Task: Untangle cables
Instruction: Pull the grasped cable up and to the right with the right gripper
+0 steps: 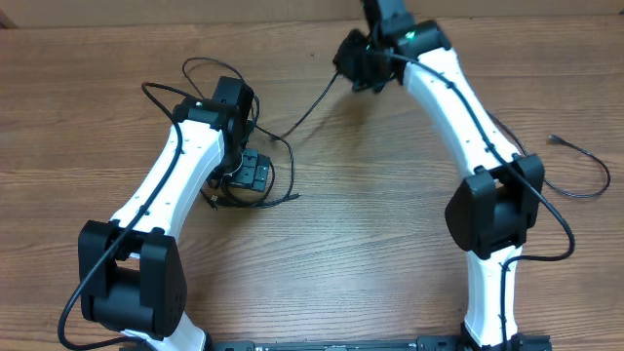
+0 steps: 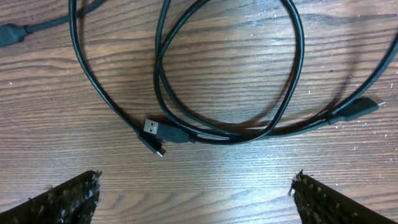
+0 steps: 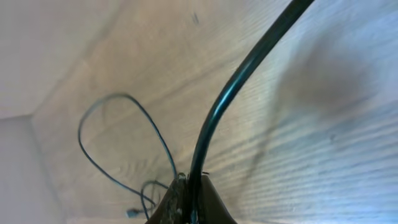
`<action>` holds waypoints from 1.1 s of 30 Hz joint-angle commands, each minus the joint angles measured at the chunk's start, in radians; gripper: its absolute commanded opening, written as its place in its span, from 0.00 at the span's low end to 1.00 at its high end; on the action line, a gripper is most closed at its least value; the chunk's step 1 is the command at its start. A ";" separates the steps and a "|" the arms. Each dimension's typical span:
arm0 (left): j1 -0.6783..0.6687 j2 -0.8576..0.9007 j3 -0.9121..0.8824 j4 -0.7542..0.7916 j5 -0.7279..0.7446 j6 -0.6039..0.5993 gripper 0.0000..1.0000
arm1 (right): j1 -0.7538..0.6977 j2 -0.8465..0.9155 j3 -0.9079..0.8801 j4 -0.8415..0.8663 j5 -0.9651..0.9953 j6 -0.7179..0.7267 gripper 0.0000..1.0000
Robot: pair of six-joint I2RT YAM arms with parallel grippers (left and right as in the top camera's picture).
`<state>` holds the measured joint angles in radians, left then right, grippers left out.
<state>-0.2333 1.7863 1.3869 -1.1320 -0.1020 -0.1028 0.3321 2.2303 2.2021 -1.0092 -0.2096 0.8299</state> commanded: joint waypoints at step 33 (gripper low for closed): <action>0.004 -0.008 -0.004 0.016 0.050 -0.062 1.00 | -0.484 -0.095 0.314 -0.323 0.288 -0.309 0.04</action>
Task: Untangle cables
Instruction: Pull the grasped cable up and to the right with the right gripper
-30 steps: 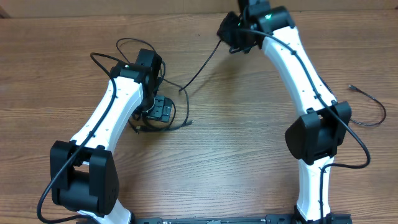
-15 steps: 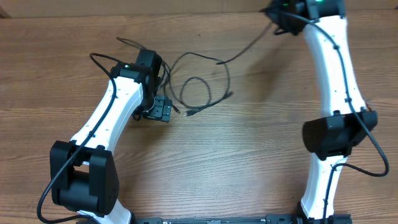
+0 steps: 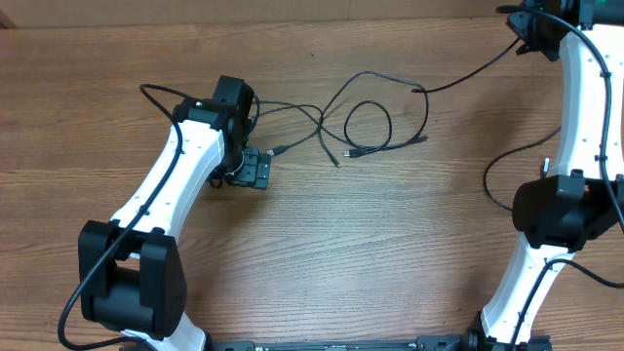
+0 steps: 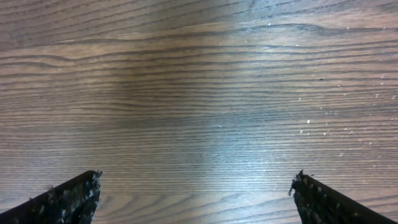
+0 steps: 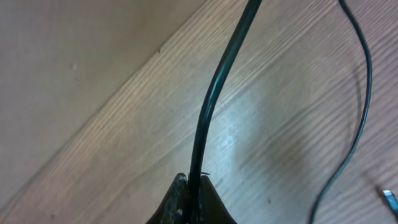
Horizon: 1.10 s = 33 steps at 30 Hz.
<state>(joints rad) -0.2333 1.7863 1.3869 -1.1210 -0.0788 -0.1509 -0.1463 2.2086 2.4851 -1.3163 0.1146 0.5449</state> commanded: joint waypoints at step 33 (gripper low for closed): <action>0.004 -0.008 -0.004 0.019 0.056 -0.023 1.00 | -0.070 -0.219 0.029 0.014 0.180 -0.116 0.04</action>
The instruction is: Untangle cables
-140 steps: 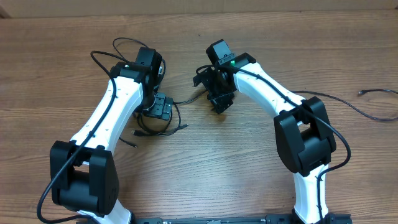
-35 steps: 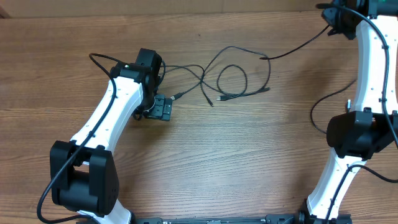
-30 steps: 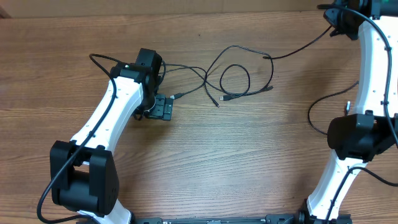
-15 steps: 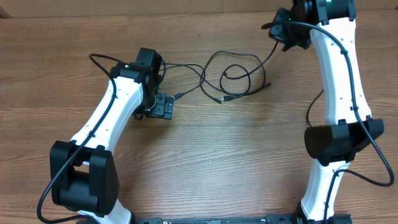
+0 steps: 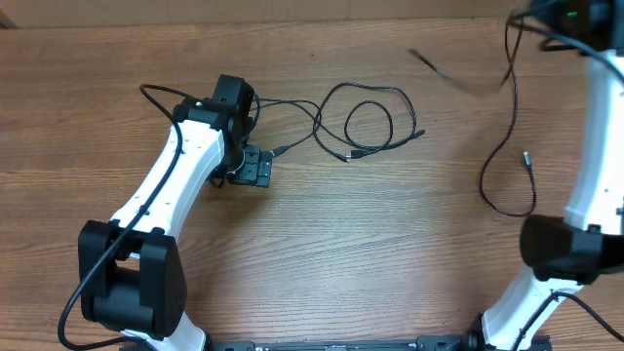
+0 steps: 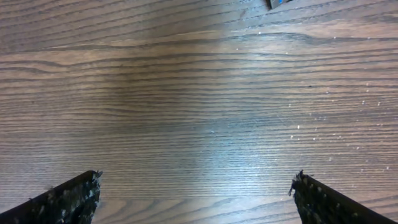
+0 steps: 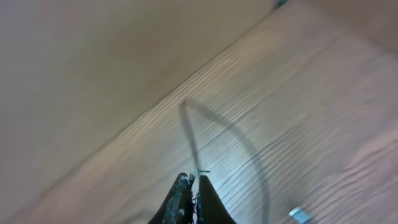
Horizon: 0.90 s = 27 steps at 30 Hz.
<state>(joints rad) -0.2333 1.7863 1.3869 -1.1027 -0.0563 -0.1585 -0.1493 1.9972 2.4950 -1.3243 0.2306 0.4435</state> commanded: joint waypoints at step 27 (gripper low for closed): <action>0.003 -0.008 -0.004 0.012 0.102 -0.060 1.00 | -0.235 0.015 -0.040 -0.233 -0.188 -0.113 0.44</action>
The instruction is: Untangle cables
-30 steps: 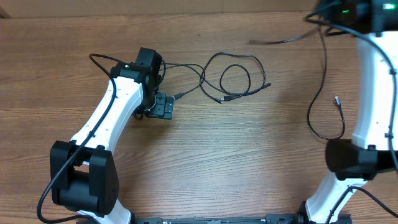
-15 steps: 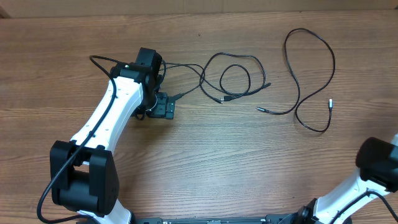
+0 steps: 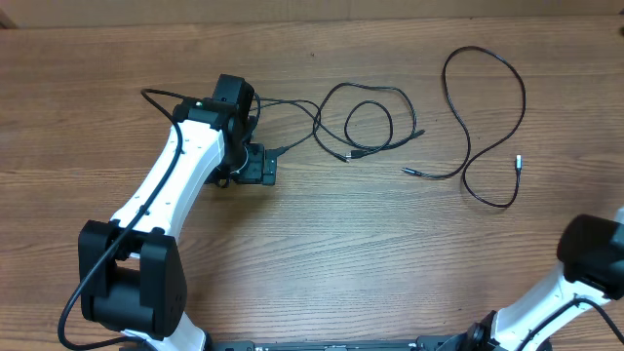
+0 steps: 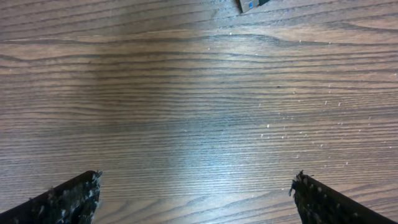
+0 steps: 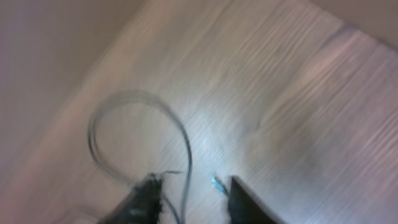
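A thin black cable (image 3: 485, 117) lies by itself at the right of the table, in open curves, with both plug ends free. The blurred right wrist view shows this cable (image 5: 180, 134) and a plug tip (image 5: 217, 184) below my right gripper (image 5: 193, 200), which is open, empty and above the table. The other black cables (image 3: 369, 122) lie looped together at the far middle and trail left under my left arm. My left gripper (image 3: 255, 166) hangs open over bare wood beside them (image 4: 196, 193), with a USB plug (image 4: 252, 5) just ahead.
The table's far edge (image 3: 312, 21) meets a pale wall. My right arm's base (image 3: 593, 261) stands at the right front; that gripper is outside the overhead view. A strand of cable (image 3: 151, 93) curls out behind my left arm.
My right gripper was shut on the thin cable, holding it up at the far right. Now it is open, and the cable lies on the table at the right. My left gripper barely shifted.
First the cables lay piled under my open left gripper, with my right gripper shut on one strand at the far middle. Then that gripper stood at the far right corner and the pile lay spread mid-table. Then one cable hung free from it; now it lies alone.
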`<action>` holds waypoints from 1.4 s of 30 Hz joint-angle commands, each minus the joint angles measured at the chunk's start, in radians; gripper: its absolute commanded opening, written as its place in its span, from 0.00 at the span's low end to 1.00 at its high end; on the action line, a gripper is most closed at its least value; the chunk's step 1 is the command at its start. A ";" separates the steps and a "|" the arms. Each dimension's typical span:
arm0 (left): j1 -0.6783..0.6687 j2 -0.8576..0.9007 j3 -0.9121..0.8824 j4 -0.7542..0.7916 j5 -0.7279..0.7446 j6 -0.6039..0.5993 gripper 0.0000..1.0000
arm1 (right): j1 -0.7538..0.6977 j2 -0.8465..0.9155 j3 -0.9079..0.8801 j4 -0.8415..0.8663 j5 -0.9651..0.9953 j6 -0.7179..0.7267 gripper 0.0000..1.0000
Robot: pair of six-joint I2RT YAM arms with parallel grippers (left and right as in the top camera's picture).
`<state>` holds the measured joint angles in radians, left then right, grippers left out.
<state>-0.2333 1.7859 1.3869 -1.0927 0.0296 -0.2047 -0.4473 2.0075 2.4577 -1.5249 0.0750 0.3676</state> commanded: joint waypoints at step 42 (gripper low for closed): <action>-0.001 -0.008 -0.004 0.043 0.016 -0.005 1.00 | 0.301 -0.870 -1.402 0.392 -0.080 0.073 1.00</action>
<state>-0.2337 1.7863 1.3853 -1.0569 0.0380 -0.2043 -0.1440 1.1133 1.0962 -1.1419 0.0879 0.4435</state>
